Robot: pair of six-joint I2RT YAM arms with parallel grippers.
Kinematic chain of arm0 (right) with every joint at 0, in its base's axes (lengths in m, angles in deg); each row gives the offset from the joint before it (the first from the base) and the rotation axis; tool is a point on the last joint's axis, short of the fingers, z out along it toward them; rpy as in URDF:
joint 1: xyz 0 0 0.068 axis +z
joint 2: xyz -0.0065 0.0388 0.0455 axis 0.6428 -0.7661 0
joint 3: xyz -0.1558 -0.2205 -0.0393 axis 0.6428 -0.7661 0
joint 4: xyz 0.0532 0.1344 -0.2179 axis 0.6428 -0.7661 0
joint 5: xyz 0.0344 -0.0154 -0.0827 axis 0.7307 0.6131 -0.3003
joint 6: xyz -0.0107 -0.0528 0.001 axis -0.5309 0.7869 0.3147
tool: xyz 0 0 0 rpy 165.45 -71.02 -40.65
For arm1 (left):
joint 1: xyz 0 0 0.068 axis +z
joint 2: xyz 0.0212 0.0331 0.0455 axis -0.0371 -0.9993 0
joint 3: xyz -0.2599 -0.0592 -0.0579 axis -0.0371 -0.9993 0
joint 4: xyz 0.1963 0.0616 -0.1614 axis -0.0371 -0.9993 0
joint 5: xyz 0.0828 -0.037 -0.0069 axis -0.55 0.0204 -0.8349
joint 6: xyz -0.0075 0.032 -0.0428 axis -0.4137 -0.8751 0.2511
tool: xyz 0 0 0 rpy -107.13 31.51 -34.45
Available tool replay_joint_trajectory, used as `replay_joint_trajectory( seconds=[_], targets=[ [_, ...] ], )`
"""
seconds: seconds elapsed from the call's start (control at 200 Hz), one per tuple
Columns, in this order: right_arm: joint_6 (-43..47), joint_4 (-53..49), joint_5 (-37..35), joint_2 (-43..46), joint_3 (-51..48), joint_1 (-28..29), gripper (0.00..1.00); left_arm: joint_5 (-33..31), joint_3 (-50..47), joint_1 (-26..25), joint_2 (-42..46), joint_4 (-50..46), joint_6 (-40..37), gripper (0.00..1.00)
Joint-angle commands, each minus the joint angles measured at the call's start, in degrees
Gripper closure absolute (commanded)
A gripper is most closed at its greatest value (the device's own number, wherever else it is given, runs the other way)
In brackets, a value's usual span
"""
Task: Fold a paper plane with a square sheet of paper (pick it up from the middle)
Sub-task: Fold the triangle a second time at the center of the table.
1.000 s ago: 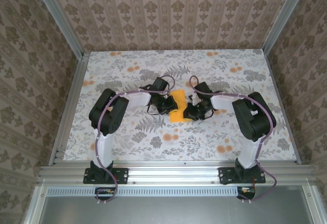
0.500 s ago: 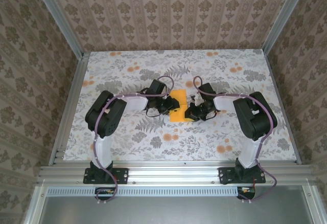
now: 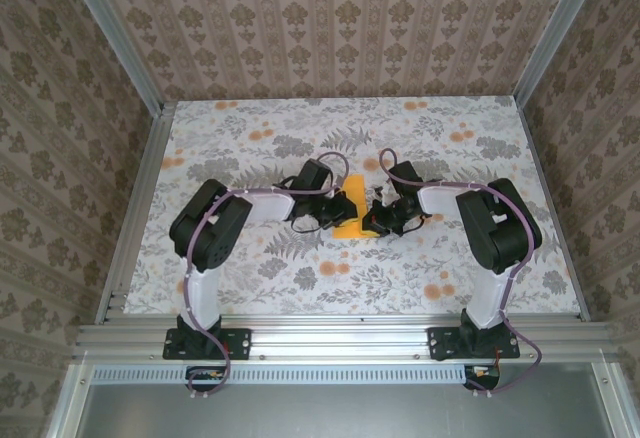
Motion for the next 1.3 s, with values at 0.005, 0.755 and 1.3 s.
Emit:
replay_joint_trajectory(
  seconds=[0.005,0.755,1.3],
  targets=[
    [-0.9,-5.1,-6.8,-2.9,-0.8,-0.1,0.98,2.1,1.8,-0.6,-1.8,-0.9,0.5,0.88],
    [2.0,-9.1,-11.0,-2.3,-3.3,0.1,0.98,-14.4,11.4,0.9,-5.3,-23.5,-2.5,0.89],
    [2.5,-8.4,-11.9,-0.9,-5.5,0.0,0.98,-14.3,9.1,6.4,-6.8,-19.1,-11.0,0.85]
  ],
)
